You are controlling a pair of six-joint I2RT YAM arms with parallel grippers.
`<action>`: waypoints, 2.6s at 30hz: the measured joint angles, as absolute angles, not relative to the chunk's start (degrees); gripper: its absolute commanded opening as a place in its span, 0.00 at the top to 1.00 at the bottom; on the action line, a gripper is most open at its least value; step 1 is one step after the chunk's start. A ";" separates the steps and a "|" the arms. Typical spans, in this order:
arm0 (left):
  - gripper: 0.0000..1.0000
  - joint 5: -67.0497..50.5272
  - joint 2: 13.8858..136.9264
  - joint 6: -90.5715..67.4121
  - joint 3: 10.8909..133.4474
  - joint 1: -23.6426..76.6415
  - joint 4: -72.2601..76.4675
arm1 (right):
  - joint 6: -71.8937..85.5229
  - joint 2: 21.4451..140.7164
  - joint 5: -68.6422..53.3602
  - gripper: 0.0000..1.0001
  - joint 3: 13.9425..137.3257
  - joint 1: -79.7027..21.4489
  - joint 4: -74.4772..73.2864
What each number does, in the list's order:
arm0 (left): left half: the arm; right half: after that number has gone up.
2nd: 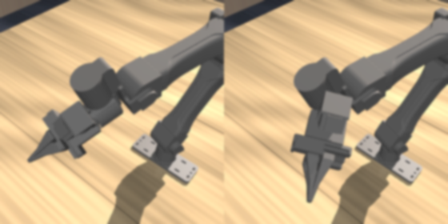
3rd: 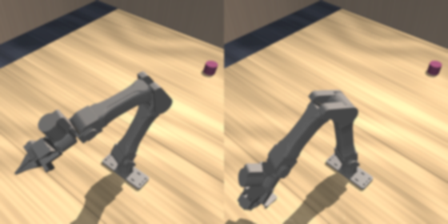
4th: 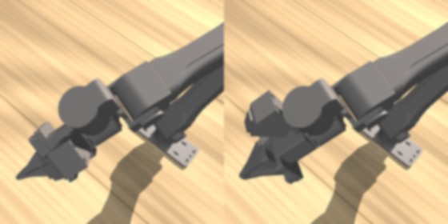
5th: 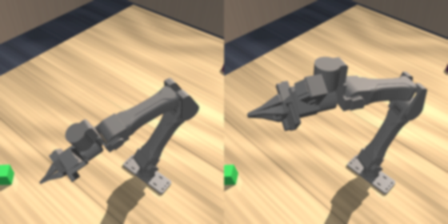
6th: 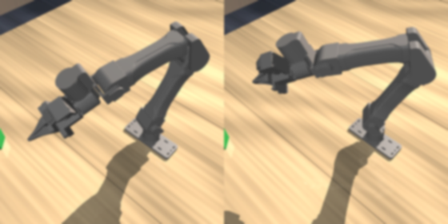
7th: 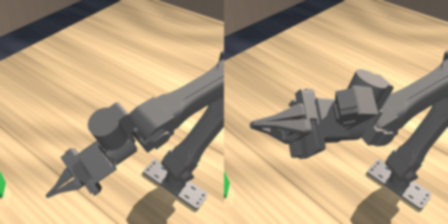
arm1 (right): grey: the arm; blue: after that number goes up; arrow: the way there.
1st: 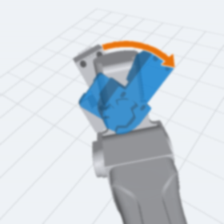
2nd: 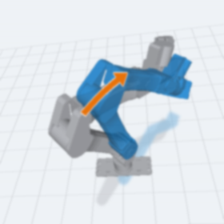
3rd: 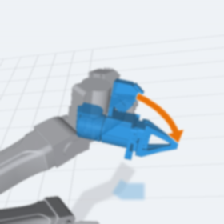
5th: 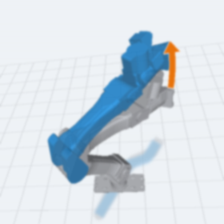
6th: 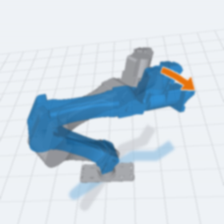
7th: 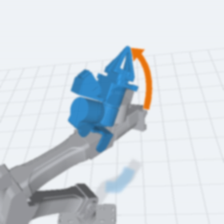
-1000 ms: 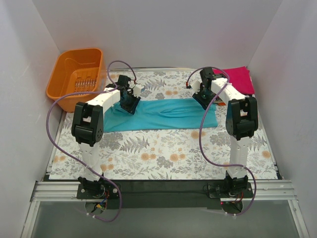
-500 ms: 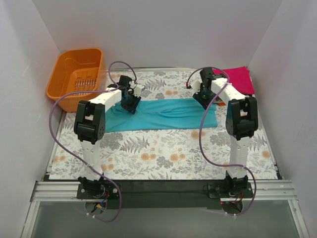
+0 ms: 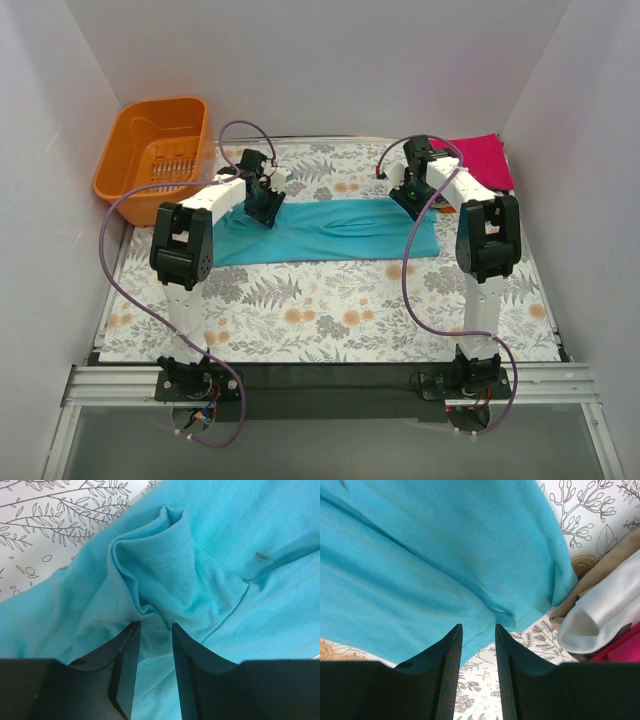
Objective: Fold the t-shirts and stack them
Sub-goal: Fold the tshirt
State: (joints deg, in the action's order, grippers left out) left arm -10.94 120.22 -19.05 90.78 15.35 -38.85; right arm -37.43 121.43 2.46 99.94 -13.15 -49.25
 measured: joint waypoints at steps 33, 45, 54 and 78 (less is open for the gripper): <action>1.00 -6.39 111.66 -13.26 84.95 15.86 -41.08 | -37.69 121.43 2.85 0.67 99.77 -13.15 -49.28; 1.00 -4.16 105.51 -6.09 73.71 13.82 -42.09 | -37.69 121.43 2.85 0.67 99.50 -13.15 -49.39; 0.67 -5.26 105.56 -7.79 75.48 12.86 -42.09 | -37.69 121.43 1.32 0.73 99.00 -13.15 -49.36; 0.77 -8.82 99.18 -27.55 66.46 13.41 -38.83 | -39.68 102.02 -4.29 0.82 64.05 -24.10 -51.16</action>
